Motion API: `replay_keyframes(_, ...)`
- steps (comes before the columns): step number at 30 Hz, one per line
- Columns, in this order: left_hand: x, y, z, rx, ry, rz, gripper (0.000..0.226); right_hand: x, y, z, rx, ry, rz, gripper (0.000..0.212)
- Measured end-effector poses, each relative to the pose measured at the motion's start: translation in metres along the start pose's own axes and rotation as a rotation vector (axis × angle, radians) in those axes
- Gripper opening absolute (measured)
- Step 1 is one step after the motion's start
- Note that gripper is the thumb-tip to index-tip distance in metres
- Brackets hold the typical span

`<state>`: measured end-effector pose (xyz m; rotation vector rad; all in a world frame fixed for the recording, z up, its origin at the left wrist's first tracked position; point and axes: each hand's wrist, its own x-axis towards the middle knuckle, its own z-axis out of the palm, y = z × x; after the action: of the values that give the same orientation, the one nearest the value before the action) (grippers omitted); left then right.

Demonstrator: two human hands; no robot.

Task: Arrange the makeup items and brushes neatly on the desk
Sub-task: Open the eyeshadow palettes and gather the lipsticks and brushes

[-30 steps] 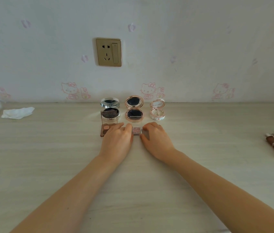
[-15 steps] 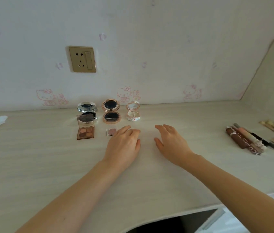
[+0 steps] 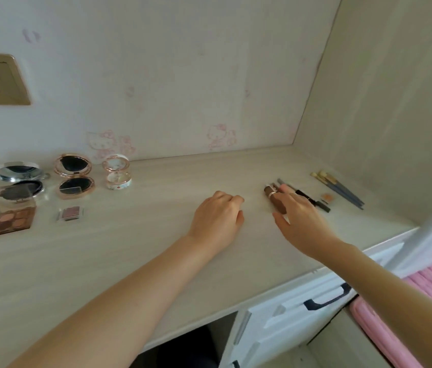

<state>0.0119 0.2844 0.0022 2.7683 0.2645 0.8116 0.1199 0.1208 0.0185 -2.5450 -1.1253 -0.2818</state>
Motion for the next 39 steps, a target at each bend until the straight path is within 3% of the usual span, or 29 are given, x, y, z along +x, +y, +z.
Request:
replay_keyframes(6, 0.045, 0.043, 0.036, -0.041, -0.004, 0.11, 0.03, -0.01, 0.064, -0.009, 0.007, 0.05, 0.072, 0.037)
replay_keyframes(12, 0.095, 0.07, 0.068, -0.071, -0.042, 0.199, 0.027, -0.011, 0.115, -0.009, -0.012, 0.018, 0.183, 0.043)
replay_keyframes(16, 0.125, 0.084, 0.088, -0.065, -0.22, 0.233, 0.032, 0.003, 0.136, -0.011, 0.005, 0.03, 0.279, 0.04)
replay_keyframes(19, 0.145, 0.093, 0.097, -0.112, -0.376, 0.14, 0.042, 0.017, 0.144, -0.008, 0.031, 0.04, 0.356, 0.038)
replay_keyframes(25, 0.173, 0.109, 0.108, -0.033, -0.595, -0.001, 0.05, 0.037, 0.152, -0.002, -0.013, -0.049, 0.433, 0.032)
replay_keyframes(29, 0.183, 0.116, 0.112, -0.024, -0.689, 0.022, 0.047, 0.042, 0.156, 0.0, -0.084, -0.13, 0.459, 0.029)
replay_keyframes(33, 0.185, 0.12, 0.116, -0.102, -0.666, -0.011, 0.038, 0.042, 0.154, -0.001, -0.082, -0.089, 0.475, 0.034)
replay_keyframes(39, 0.178, 0.117, 0.122, -0.259, -0.54, -0.065, 0.024, 0.03, 0.149, 0.001, 0.217, 0.128, 0.516, 0.044)
